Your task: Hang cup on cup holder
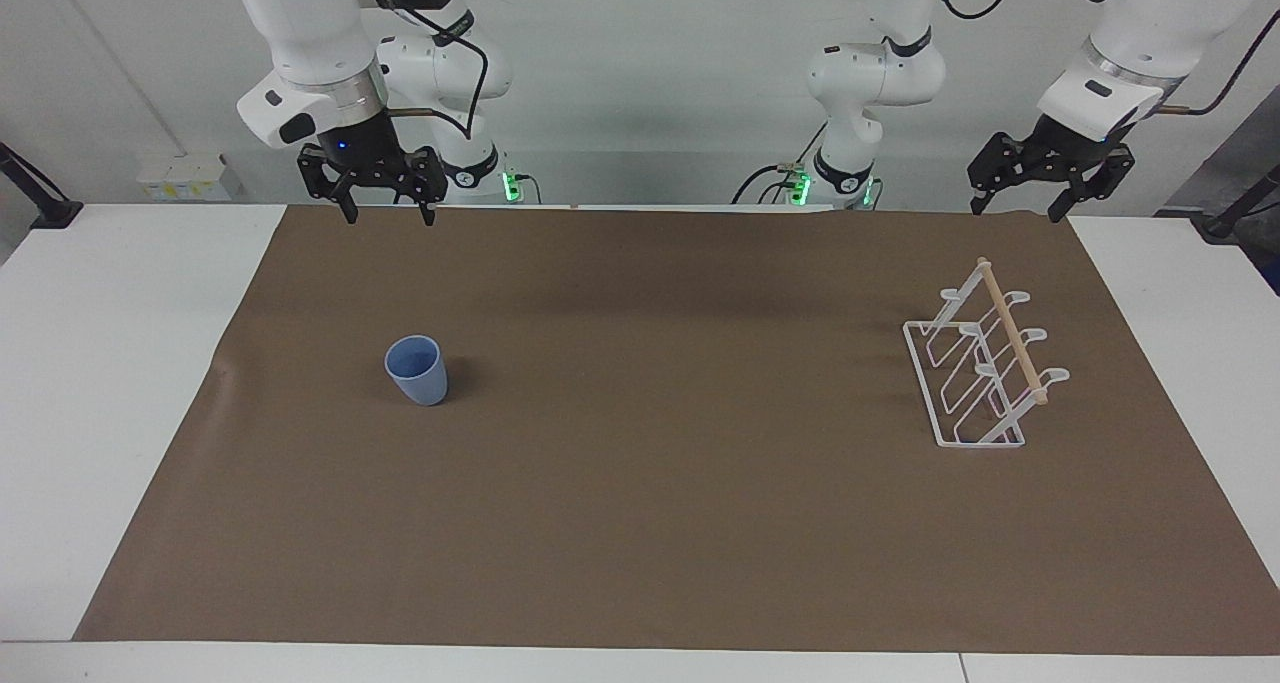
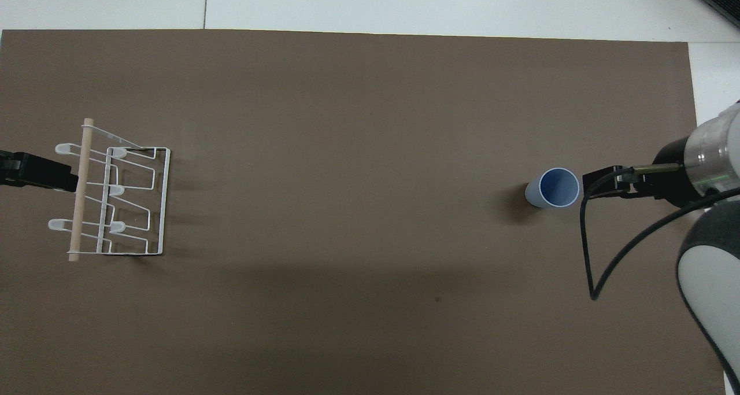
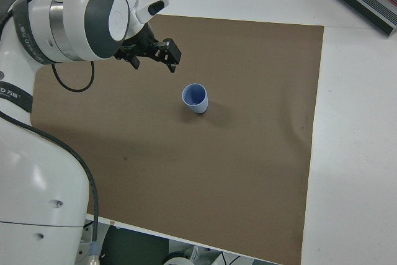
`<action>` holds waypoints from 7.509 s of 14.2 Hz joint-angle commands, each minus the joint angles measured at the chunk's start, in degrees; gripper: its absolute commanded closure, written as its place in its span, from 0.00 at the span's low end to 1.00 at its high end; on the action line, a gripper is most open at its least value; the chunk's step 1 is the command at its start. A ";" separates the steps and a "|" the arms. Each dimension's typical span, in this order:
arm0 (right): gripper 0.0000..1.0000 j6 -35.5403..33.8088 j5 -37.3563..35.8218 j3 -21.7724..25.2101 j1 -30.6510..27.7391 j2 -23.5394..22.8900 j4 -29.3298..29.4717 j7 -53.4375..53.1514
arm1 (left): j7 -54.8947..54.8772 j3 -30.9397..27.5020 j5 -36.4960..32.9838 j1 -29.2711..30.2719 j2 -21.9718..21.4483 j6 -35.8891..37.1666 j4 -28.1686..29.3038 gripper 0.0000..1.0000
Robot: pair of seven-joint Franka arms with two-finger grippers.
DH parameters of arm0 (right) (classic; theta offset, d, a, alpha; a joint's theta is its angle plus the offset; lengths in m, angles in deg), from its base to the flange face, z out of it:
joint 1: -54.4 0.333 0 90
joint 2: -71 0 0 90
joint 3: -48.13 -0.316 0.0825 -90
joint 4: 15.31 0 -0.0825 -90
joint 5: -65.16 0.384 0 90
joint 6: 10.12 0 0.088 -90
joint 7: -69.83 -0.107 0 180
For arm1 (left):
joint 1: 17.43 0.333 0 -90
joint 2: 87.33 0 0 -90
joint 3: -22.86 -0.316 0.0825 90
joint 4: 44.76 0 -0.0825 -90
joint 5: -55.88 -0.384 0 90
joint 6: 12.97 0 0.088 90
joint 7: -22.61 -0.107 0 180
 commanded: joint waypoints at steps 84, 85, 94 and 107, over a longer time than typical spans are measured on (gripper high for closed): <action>1.00 7.00 14.75 -0.85 -0.09 -0.65 -4.29 8.83 | -0.25 1.29 -0.21 -2.03 -1.53 -1.15 1.70 0.00; 1.00 8.05 17.39 -0.86 0.17 -0.65 -4.38 9.18 | -0.25 1.29 -0.12 -2.03 -1.53 -0.97 1.70 0.00; 1.00 26.84 35.95 -0.94 16.59 -0.47 -7.98 -8.17 | -12.36 1.81 3.22 -2.99 -2.32 -1.41 3.28 0.00; 1.00 54.81 68.90 -0.94 30.67 -1.17 -8.25 -35.45 | -54.91 1.64 3.22 -11.96 -5.49 -8.70 9.78 0.00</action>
